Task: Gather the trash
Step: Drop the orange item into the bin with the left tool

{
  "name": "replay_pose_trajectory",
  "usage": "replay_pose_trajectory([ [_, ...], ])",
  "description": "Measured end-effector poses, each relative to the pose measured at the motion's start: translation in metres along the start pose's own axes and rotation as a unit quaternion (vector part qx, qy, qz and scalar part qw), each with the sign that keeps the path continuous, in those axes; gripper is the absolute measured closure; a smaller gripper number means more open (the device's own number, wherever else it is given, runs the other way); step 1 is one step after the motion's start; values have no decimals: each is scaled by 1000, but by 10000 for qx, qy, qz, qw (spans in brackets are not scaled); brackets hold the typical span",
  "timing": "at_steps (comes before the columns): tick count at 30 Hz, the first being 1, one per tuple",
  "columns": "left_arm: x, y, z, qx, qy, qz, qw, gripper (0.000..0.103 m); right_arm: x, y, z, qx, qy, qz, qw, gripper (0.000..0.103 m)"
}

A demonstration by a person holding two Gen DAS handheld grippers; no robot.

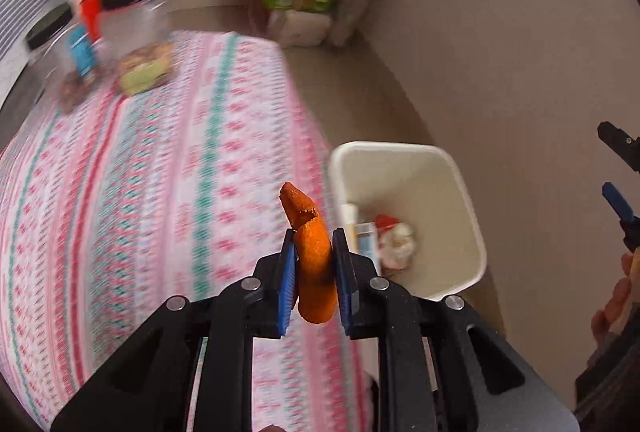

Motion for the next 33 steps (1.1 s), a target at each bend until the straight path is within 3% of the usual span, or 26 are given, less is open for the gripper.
replay_pose_trajectory([
  [2,-31,-3,11,-67,-168,-145,9997,84,-9,12,5,-186,-180,77,9996,13],
  [4,-59,-6,20,-51,-305,-388,9988,76,-17,21,9,-331,-320,152,9988,13],
  [6,-77,-3,26,-82,-390,-479,9981,58,-20,28,10,-389,-336,207,9985,11],
  [8,-84,3,26,-183,-464,-400,9980,57,-18,34,11,-453,-237,210,9985,10],
  [11,-73,16,17,-381,-526,-23,9979,45,-11,44,10,-598,-118,250,9978,8],
  [17,-21,58,-9,-911,-345,852,9916,27,18,70,-3,-975,21,934,9908,7],
  [19,-3,85,-20,-1287,-320,1235,9834,21,32,80,-11,-1224,192,1082,9864,7],
  [23,26,155,-49,-2362,-142,1922,9524,9,61,110,-30,-1794,679,1278,9731,7],
  [26,53,211,-81,-3501,224,2313,9074,7,84,131,-45,-1964,843,1199,9695,7],
  [27,63,223,-89,-3659,364,2344,8999,7,91,139,-50,-1984,867,1165,9693,7],
  [28,69,231,-93,-3652,457,2327,9002,7,99,146,-56,-1989,911,1137,9691,7],
  [31,98,232,-94,-3089,759,2034,9260,7,129,160,-83,-1746,1386,1219,9672,7],
  [32,106,231,-96,-3006,860,2003,9285,7,139,160,-90,-1631,1581,1284,9653,7],
  [33,110,231,-98,-3052,884,2058,9256,7,147,157,-98,-1479,1769,1249,9650,7],
])
Point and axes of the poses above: each gripper's, at about its wrist camera, not at the fingertips, and y roughly against the way its jaws point, x to its left, z to its top, the point moved 3 cm from there along -y, roughly the way its jaws point, and after that the axes turned 9 degrees about x, right-handed, at the moved point
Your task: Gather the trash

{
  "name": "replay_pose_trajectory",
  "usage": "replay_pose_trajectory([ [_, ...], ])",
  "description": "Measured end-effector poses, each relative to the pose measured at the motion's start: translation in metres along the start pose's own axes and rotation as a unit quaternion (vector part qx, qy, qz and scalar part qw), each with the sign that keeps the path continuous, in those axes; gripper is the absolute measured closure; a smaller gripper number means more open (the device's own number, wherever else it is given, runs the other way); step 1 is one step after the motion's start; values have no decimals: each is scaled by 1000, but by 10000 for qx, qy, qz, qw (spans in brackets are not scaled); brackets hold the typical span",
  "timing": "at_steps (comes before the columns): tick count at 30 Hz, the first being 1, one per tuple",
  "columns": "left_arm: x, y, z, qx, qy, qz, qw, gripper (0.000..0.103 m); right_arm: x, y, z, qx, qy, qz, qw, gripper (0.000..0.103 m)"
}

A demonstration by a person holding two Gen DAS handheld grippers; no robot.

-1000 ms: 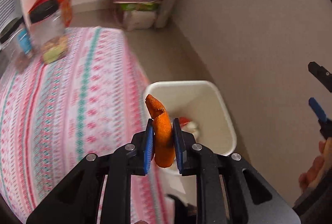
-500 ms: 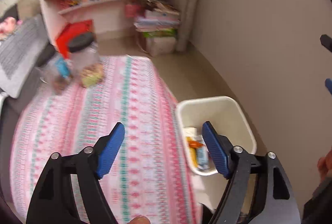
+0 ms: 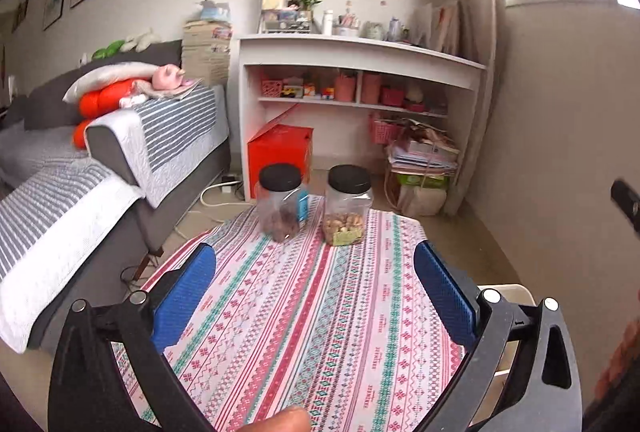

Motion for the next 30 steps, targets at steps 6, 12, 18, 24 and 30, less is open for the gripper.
replay_pose_trajectory([
  [6,7,-17,-19,-244,-367,182,9989,7,24,-41,-39,785,468,-492,9946,7],
  [12,26,-53,-16,373,87,36,9993,7,19,-74,-63,1452,210,-522,9878,7],
  [18,25,-62,-14,264,80,308,9991,7,24,-88,-72,1559,421,-466,9858,7],
  [24,17,-89,-25,1104,347,-258,9929,7,32,-87,-69,1479,762,-382,9853,7],
  [30,-7,-81,-36,1009,79,-205,9947,7,24,-87,-68,1520,671,-419,9852,7],
])
Point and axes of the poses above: each gripper's, at about its wrist camera, not at the fingertips, and y roughly against the way its jaws point, x to its left, z to its top, the point moved 3 cm from there along -y, roughly the way its jaws point, and after that the axes turned 9 degrees about x, right-handed, at the moved point
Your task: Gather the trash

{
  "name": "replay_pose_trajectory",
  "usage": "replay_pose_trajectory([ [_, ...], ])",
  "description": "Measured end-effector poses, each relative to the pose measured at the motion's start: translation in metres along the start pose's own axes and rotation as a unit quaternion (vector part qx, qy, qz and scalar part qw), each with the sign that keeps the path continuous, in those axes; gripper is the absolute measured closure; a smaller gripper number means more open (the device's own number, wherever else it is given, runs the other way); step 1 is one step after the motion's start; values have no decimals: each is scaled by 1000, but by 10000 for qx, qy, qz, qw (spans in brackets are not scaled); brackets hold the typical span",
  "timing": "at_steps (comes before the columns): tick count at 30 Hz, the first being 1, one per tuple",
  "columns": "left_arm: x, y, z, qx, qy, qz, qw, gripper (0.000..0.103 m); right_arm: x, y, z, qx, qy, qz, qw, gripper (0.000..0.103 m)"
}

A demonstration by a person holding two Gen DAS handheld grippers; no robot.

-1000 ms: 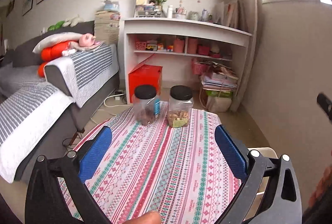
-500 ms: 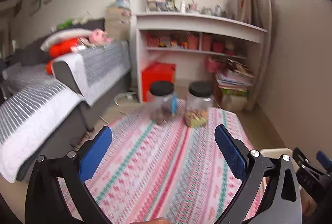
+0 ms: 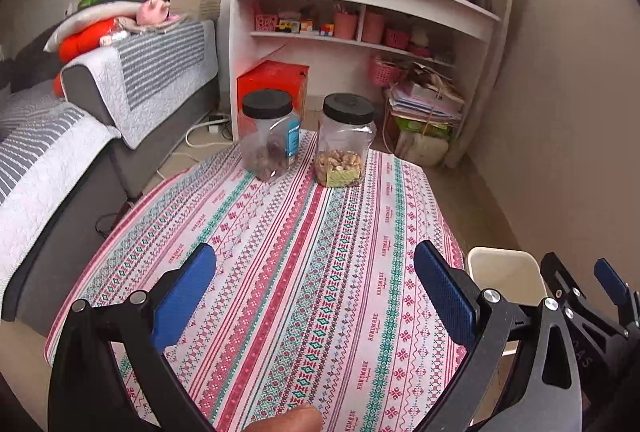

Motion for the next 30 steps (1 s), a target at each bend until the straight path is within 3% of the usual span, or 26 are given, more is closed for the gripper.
replay_pose_trajectory([
  [4,-6,11,-2,-224,-61,73,9997,7,-11,-3,-3,133,-196,41,9997,7],
  [12,-3,9,-4,-69,22,143,9999,7,-15,-17,-10,610,-596,270,9960,7],
  [30,-9,6,-8,-110,-95,401,9991,7,-7,0,-11,115,-202,-405,9989,7],
])
Point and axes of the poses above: each gripper's, at about its wrist camera, not at the fingertips, and y roughly against the way its jaws point, x to its left, z to its top, the point moved 3 cm from there along -y, roughly the way its jaws point, and after that the axes turned 9 degrees about x, right-handed, at the moved point
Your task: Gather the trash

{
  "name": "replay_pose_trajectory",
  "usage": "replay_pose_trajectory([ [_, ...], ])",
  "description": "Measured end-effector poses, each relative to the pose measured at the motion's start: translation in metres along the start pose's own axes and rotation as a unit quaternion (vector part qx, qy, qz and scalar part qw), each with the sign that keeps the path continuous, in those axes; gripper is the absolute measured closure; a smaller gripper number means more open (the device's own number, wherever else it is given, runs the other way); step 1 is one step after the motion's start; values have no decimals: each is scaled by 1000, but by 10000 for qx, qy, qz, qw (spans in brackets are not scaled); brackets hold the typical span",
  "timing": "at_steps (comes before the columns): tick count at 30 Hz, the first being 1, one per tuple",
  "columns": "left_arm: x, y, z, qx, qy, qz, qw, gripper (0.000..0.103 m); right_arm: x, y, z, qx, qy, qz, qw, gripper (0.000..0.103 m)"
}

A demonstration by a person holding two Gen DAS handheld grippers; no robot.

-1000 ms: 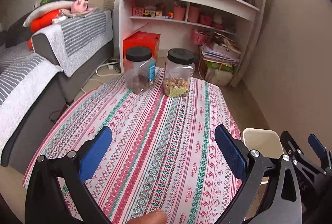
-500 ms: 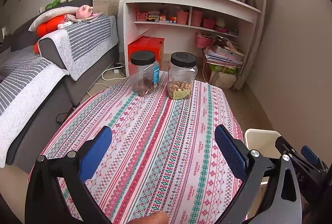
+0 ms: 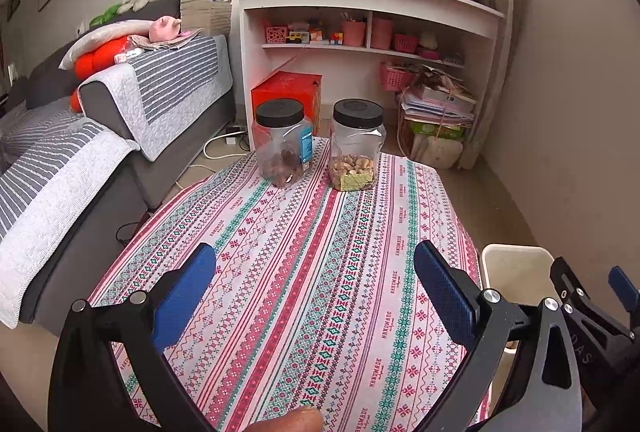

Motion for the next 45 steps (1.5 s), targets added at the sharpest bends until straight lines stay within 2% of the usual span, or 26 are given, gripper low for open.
replay_pose_trajectory([
  [8,-6,1,-1,-47,-90,-34,9999,7,-2,4,0,-113,5,-187,9998,7],
  [30,-39,-4,-8,-9,-407,-311,9987,7,-27,7,-3,-54,-300,-260,9992,7],
  [45,-44,-8,-10,69,-465,-324,9984,7,-28,6,-4,18,-331,-223,9992,7],
])
Point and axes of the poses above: each gripper's, at about its wrist camera, not at the fingertips, and y roughly against the way its jaws point, x to its left, z to its top, the point moved 3 cm from there along -y, roughly the way its jaws point, and after that the axes turned 9 degrees about x, right-handed, at the moved point
